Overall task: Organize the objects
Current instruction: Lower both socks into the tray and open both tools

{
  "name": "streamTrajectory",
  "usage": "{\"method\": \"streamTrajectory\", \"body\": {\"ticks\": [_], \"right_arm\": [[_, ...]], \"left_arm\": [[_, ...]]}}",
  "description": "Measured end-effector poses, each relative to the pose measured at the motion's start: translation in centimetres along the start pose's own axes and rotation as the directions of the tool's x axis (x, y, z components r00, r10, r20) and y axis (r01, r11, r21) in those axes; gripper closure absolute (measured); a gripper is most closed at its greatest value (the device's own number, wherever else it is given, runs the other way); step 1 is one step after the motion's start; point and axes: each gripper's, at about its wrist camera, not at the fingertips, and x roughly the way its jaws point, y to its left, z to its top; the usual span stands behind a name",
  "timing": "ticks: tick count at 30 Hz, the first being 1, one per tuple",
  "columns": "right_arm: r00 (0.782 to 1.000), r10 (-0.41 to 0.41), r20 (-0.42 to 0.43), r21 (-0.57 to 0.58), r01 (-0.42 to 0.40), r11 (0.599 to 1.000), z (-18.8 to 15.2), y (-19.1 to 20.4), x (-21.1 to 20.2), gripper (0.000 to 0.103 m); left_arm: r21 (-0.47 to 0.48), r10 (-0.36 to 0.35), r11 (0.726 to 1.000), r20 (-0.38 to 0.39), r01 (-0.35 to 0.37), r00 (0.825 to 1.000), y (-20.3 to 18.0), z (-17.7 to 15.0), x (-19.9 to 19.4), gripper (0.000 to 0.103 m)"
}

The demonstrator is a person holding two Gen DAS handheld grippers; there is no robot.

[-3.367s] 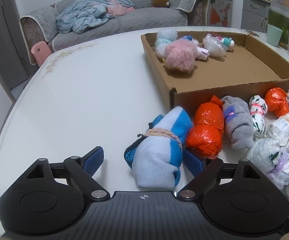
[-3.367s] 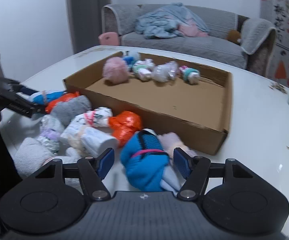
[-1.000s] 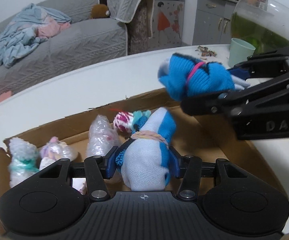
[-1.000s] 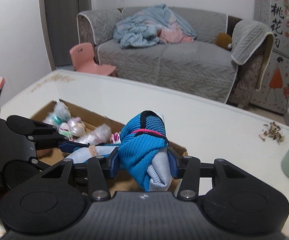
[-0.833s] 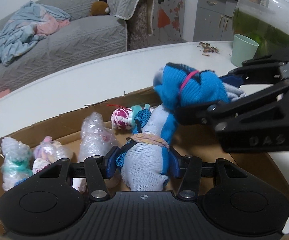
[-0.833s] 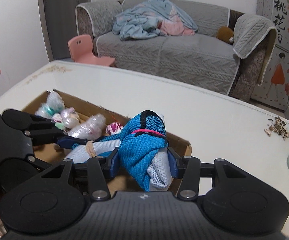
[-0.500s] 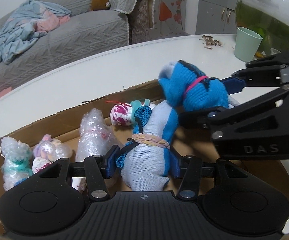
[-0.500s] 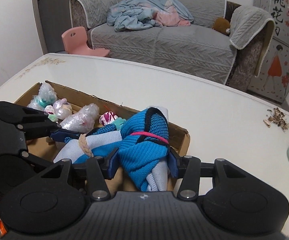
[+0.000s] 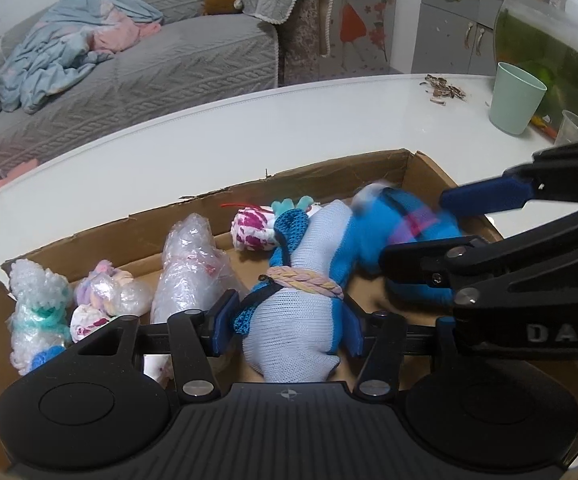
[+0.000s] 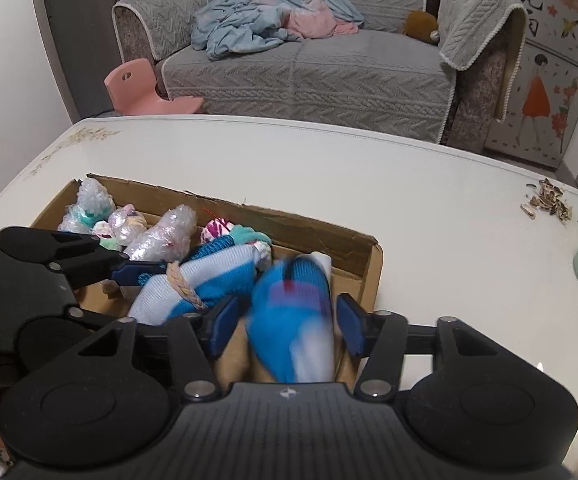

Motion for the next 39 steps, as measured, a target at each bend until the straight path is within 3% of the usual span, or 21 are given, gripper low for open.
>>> {"method": "streamTrajectory", "body": {"ticks": [2,8,11,13,19,25,32,39], "right_arm": [[1.0,0.008,-0.011,0.0,-0.008,1.0,0.2,0.1,0.0,0.042],[0.999,0.001,-0.043,-0.048,-0.003,0.999,0.8,0.2,0.2,0.042],[0.998,0.014,-0.056,-0.06,-0.017,0.998,1.0,-0.2,0.0,0.042],[0.998,0.015,-0.061,-0.07,-0.02,0.997,0.9,-0.2,-0.3,0.042],[0.996,0.007,-0.089,-0.099,-0.016,0.995,1.2,0.3,-0.7,0.038],[0.996,0.009,-0.091,-0.08,-0.016,0.997,1.5,0.5,-1.2,0.03],[0.994,-0.007,-0.112,-0.06,0.001,0.998,1.5,1.3,-1.8,0.023],[0.995,0.007,-0.104,-0.029,-0.01,1.0,1.1,2.5,-2.5,0.021]], "left_arm": [[0.012,0.004,1.0,-0.003,-0.004,1.0,-0.1,0.0,0.1,0.036],[0.049,-0.006,0.999,-0.035,0.008,0.999,-0.1,0.6,0.2,0.035],[0.041,-0.023,0.999,-0.047,0.024,0.999,-0.1,0.7,-0.1,0.029],[0.059,-0.018,0.998,-0.042,0.02,0.999,-0.4,0.8,-0.5,0.019],[0.097,-0.013,0.995,-0.09,0.022,0.996,-0.9,1.2,-1.0,0.013],[0.072,-0.022,0.997,-0.119,0.031,0.993,-0.1,1.3,-1.9,0.012],[0.023,0.012,1.0,-0.142,-0.009,0.99,0.6,0.6,-3.9,0.008],[-0.043,0.058,0.997,-0.118,-0.063,0.991,2.3,-0.4,-6.6,0.007]]}}
